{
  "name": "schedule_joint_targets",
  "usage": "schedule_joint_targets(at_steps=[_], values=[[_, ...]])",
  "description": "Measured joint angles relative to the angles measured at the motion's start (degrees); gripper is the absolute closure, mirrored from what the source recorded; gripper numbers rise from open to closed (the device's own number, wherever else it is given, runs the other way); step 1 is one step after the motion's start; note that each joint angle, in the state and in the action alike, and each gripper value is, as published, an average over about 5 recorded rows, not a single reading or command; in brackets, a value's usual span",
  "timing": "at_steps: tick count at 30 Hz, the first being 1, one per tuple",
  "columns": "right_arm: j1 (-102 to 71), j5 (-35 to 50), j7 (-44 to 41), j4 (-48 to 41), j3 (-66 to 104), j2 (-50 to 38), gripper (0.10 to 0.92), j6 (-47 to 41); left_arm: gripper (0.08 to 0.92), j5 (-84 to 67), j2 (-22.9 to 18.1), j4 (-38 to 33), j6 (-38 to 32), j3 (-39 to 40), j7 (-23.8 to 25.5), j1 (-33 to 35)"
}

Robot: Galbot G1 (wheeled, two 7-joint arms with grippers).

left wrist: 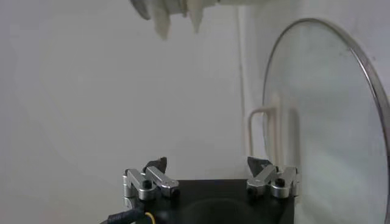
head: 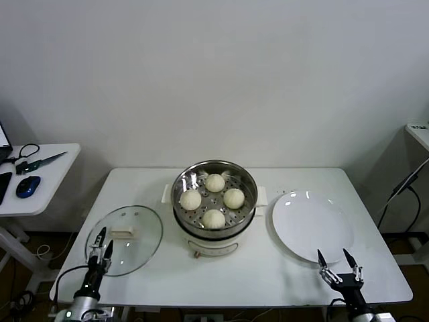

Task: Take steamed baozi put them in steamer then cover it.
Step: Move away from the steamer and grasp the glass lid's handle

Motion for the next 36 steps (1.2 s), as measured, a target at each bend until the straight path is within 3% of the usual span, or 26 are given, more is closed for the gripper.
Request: schedule_joint_targets(at_steps=[18,36], values=[[-1.8,-1.1,0.0,1.6,1.1,2.4,0.203,0.6,0.188,-0.2,0.5,8.8,0.7,3.4,1.7,-9.9],[-1.7,-1.6,0.1,3.2,1.1,3.1,0.203,0.0,0.672,-0.1,-0.7,13.7,0.8,4.4,1.6,-12.6]])
